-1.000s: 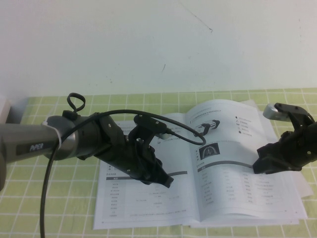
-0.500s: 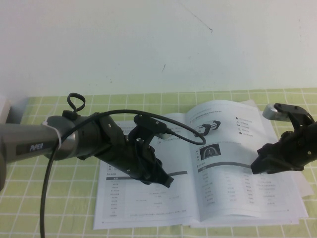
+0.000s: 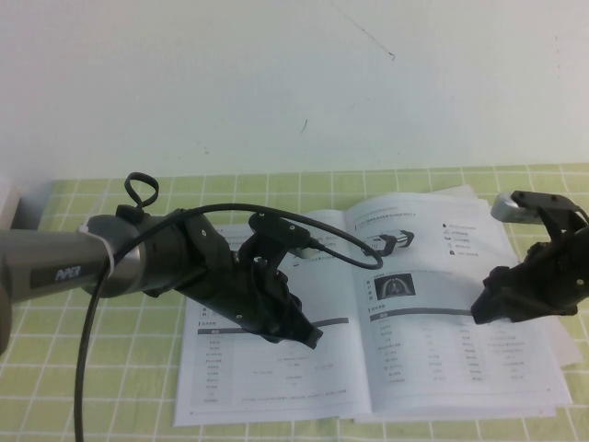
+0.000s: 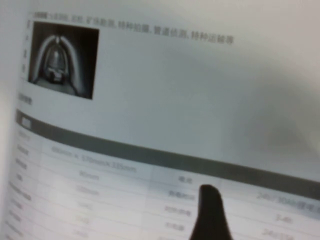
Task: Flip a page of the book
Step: Open the closed book
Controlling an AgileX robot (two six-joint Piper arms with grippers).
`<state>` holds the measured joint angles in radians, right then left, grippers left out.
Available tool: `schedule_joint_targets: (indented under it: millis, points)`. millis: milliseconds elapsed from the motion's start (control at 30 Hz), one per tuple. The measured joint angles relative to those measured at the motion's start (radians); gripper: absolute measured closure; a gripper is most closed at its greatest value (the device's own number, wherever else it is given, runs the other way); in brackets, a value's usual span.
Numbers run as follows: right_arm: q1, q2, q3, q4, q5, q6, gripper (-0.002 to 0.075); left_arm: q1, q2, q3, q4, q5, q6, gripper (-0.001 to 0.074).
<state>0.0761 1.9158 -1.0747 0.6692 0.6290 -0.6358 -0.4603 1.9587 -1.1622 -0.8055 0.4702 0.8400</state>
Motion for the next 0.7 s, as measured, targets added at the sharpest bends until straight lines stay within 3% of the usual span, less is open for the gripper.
schedule_joint_targets:
  millis: [333, 700]
  points:
    - [-0.002, -0.061, 0.006, -0.243, -0.013, 0.128, 0.0348, 0.000, 0.000, 0.000, 0.000, 0.000, 0.000, 0.0738]
    - [-0.002, -0.059, 0.007, -0.246, -0.024, 0.141, 0.0370, 0.000, 0.000, 0.000, 0.000, 0.000, 0.000, 0.0738]
